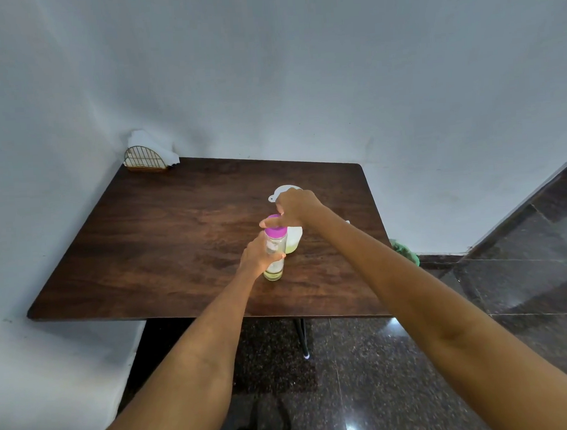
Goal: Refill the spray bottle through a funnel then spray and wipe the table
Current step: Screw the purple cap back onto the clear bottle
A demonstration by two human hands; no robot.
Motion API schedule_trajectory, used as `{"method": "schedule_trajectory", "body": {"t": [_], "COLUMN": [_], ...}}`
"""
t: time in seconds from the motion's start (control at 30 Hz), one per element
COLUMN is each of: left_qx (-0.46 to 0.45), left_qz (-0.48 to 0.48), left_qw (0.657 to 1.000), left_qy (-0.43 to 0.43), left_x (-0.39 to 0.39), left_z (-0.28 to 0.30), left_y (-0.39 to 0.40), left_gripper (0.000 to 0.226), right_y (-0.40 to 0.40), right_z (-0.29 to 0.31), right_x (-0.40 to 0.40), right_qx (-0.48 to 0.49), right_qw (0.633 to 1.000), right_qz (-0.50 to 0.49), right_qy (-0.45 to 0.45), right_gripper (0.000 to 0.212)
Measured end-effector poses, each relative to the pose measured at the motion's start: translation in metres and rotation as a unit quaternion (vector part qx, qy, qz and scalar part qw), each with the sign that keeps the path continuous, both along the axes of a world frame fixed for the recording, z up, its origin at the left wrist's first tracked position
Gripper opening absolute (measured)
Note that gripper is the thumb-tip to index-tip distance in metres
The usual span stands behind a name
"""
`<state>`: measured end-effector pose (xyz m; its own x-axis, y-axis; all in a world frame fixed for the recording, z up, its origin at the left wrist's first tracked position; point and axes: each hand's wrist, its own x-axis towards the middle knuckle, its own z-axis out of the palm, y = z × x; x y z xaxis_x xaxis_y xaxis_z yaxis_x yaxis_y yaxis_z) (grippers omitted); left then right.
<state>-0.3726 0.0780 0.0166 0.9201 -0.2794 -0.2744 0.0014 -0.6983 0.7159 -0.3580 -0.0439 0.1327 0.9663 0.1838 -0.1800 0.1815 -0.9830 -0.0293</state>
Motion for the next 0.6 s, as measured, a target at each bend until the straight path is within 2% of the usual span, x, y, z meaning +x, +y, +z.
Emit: {"method": "schedule_trajectory", "body": {"t": [0.03,0.1,0.13,0.2,0.23,0.27,0.33,0.4,0.47,0.53,0.6], "left_qx": [0.002,0.003,0.002,-0.001,-0.004,-0.007,-0.009,-0.010,-0.012,-0.013,-0.014], "left_qz": [0.005,0.015,0.014,0.009,0.008,0.007,0.007,0.007,0.008,0.009,0.009], "left_qw": [1.000,1.000,1.000,1.000,1.000,1.000,1.000,1.000,1.000,1.000,1.000], "left_qy": [0.002,0.003,0.001,0.000,0.001,0.001,-0.003,-0.005,-0.005,-0.006,-0.007], "left_x": [0.000,0.001,0.001,0.001,0.001,0.001,0.001,0.002,0.003,0.002,0.002], "left_z": [0.000,0.000,-0.001,-0.001,-0.002,-0.003,-0.003,-0.004,-0.005,-0.005,-0.006], "left_y": [0.000,0.000,0.000,-0.001,-0.001,0.000,-0.001,-0.001,-0.002,-0.002,-0.003], "left_gripper": [0.073,0.071,0.070,0.070,0.069,0.069,0.069,0.069,0.069,0.068,0.067], "right_y": [-0.002,-0.003,-0.003,-0.001,-0.002,-0.002,-0.006,-0.007,-0.007,-0.007,-0.007], "right_z": [0.000,0.003,0.002,-0.004,-0.007,-0.008,-0.013,-0.011,-0.008,-0.009,-0.012], "right_x": [0.001,0.000,-0.002,-0.005,-0.007,-0.009,-0.009,-0.007,-0.005,-0.005,-0.008], "right_qx": [0.030,0.081,0.081,0.039,0.030,0.044,0.117,0.175,0.196,0.168,0.142], "right_qw": [0.999,0.991,0.991,0.998,0.999,0.997,0.987,0.980,0.979,0.984,0.987], "right_qz": [0.012,0.026,0.028,0.010,-0.018,-0.050,-0.084,-0.066,-0.047,-0.053,-0.070], "right_qy": [0.031,0.100,0.104,0.041,0.001,-0.030,-0.069,-0.062,-0.011,0.011,-0.020], "right_gripper": [0.044,0.055,0.053,0.040,0.047,0.056,0.057,0.054,0.056,0.059,0.060]}}
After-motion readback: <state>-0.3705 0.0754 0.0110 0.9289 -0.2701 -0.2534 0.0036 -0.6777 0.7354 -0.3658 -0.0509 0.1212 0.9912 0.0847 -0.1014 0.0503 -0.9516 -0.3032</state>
